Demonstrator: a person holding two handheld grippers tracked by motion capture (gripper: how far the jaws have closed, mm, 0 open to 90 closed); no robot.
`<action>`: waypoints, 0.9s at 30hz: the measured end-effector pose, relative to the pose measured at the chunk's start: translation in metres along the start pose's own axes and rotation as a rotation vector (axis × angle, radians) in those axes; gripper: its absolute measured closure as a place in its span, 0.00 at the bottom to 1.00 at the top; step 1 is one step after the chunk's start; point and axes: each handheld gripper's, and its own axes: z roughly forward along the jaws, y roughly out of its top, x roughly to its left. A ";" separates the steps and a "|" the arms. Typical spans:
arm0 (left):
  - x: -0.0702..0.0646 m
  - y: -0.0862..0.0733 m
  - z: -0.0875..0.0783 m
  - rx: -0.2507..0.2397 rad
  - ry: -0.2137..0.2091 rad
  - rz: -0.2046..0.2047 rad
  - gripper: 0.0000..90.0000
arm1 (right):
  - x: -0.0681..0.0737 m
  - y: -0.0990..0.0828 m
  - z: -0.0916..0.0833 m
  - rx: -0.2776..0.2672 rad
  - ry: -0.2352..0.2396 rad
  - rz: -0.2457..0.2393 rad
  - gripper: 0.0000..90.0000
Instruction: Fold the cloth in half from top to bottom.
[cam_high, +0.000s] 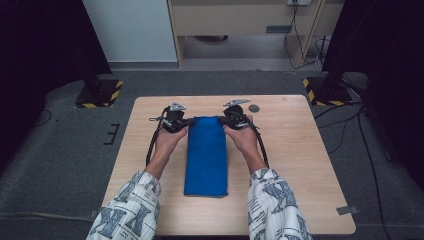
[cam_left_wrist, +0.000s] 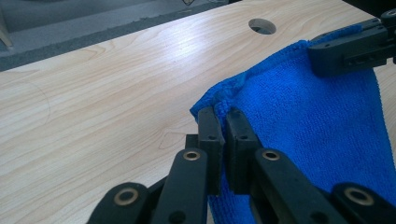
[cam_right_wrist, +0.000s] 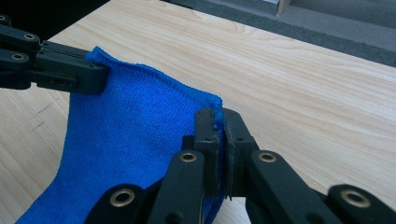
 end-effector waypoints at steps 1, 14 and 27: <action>0.000 0.000 0.000 -0.002 0.001 0.000 0.96 | 0.000 0.001 0.000 0.001 0.000 -0.002 0.96; -0.001 0.004 -0.010 -0.012 0.002 0.035 0.96 | 0.001 0.001 -0.002 -0.034 0.016 0.003 0.96; -0.007 0.001 -0.017 -0.013 -0.004 0.053 0.96 | 0.006 -0.002 -0.014 -0.052 0.032 -0.004 0.96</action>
